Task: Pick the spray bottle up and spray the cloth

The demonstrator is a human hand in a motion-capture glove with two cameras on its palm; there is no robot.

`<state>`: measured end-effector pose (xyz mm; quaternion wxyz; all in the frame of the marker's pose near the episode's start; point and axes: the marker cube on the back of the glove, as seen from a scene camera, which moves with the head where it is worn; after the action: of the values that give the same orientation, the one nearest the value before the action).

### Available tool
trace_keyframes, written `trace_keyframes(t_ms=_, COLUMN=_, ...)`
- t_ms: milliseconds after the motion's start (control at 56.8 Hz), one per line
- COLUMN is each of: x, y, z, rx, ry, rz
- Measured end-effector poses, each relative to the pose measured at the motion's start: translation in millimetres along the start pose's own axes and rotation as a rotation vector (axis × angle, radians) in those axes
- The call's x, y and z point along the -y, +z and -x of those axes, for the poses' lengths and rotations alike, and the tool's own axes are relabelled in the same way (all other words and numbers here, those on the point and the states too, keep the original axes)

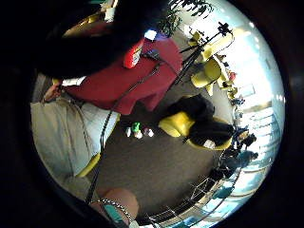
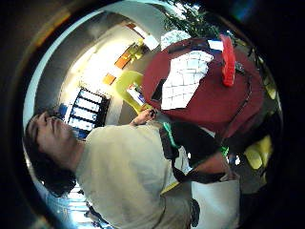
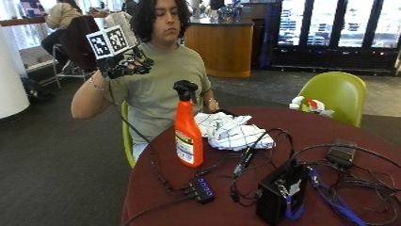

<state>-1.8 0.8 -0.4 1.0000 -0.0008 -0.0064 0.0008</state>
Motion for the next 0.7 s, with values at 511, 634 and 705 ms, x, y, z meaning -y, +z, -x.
trace_keyframes(t_ms=511, x=15.2, y=20.1, z=-19.2, rx=0.094, ry=0.174, rz=-0.006)
trace_keyframes(t_ms=634, x=28.8, y=47.2, z=-26.2, rx=0.156, ry=0.296, rz=-0.114)
trace_keyframes(t_ms=705, x=41.5, y=64.0, z=-28.9, rx=0.269, ry=0.317, rz=-0.157)
